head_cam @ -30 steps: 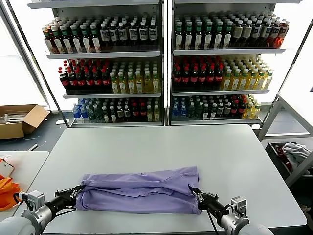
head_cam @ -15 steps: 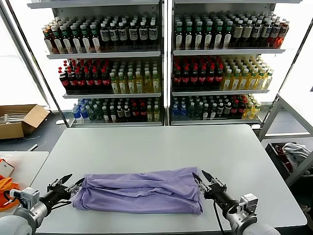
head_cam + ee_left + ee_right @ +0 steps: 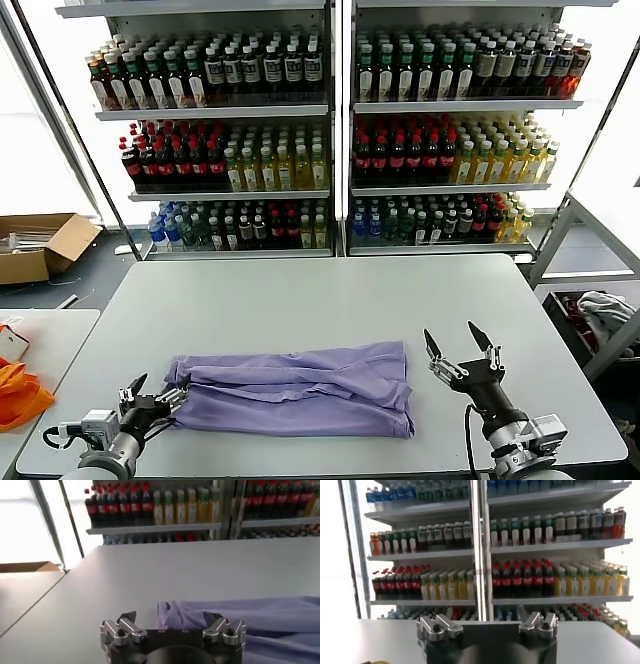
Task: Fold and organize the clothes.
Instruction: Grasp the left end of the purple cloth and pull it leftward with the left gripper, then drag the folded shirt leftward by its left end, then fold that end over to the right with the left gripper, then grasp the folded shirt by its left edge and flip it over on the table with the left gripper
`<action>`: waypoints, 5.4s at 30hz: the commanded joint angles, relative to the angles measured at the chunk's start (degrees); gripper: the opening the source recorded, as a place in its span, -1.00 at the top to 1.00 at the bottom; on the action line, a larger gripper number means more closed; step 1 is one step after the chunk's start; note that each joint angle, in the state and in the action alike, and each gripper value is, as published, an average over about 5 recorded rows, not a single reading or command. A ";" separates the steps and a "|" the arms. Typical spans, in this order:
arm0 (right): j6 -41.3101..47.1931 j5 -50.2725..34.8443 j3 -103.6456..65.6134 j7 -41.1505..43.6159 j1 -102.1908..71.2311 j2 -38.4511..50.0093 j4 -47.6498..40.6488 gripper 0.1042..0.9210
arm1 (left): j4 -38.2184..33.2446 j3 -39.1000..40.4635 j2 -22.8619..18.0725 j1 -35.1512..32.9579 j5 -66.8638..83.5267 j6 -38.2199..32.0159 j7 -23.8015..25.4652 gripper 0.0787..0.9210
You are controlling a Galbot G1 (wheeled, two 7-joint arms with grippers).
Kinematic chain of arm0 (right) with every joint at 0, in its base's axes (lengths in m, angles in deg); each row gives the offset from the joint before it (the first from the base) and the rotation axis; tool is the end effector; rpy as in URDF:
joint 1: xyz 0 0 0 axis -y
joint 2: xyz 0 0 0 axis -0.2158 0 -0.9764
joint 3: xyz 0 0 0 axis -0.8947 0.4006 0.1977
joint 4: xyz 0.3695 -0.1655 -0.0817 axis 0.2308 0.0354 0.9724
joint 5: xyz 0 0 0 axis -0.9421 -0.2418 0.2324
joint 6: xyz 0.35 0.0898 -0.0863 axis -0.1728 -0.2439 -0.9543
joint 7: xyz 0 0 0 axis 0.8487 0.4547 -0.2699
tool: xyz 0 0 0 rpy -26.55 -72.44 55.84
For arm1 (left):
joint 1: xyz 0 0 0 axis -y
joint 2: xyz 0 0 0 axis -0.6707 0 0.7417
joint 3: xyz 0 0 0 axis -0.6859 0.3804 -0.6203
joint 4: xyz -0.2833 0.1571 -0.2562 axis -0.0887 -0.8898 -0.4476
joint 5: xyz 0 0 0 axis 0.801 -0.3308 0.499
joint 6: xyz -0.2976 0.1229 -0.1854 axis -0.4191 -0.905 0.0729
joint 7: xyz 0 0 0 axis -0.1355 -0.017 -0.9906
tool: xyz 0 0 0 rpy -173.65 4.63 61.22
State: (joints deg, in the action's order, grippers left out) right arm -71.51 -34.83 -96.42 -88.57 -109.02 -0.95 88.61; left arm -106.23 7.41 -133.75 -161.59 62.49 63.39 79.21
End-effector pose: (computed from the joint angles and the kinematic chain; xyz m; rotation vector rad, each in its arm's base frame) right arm 0.1660 -0.0948 -0.3010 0.3017 -3.1039 -0.0203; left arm 0.1848 0.1453 -0.3430 0.0711 -2.6354 -0.0219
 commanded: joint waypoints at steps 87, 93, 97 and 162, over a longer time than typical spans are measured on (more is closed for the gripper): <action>-6.72 0.03 -2.45 0.67 -6.18 -1.61 3.09 -0.76 | -13.22 -15.13 2.67 0.21 24.25 3.76 9.01 -0.11; -6.84 0.66 -1.49 0.71 -6.02 -1.63 3.04 -0.76 | 0.90 -18.52 5.56 2.24 18.73 3.53 9.88 -0.52; -6.65 1.70 -1.06 0.54 -5.49 -1.66 3.28 -0.76 | 3.92 -14.23 2.91 1.72 14.27 3.17 10.69 -0.73; -6.88 1.30 -1.98 1.09 -6.32 -1.93 4.75 -0.76 | -12.78 -1.64 9.28 3.32 9.12 6.18 7.17 0.87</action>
State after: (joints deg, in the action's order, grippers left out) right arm -78.43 -33.82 -97.98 -87.56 -114.14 -2.92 92.23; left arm -107.64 -19.92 -121.70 -160.89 80.76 68.68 89.38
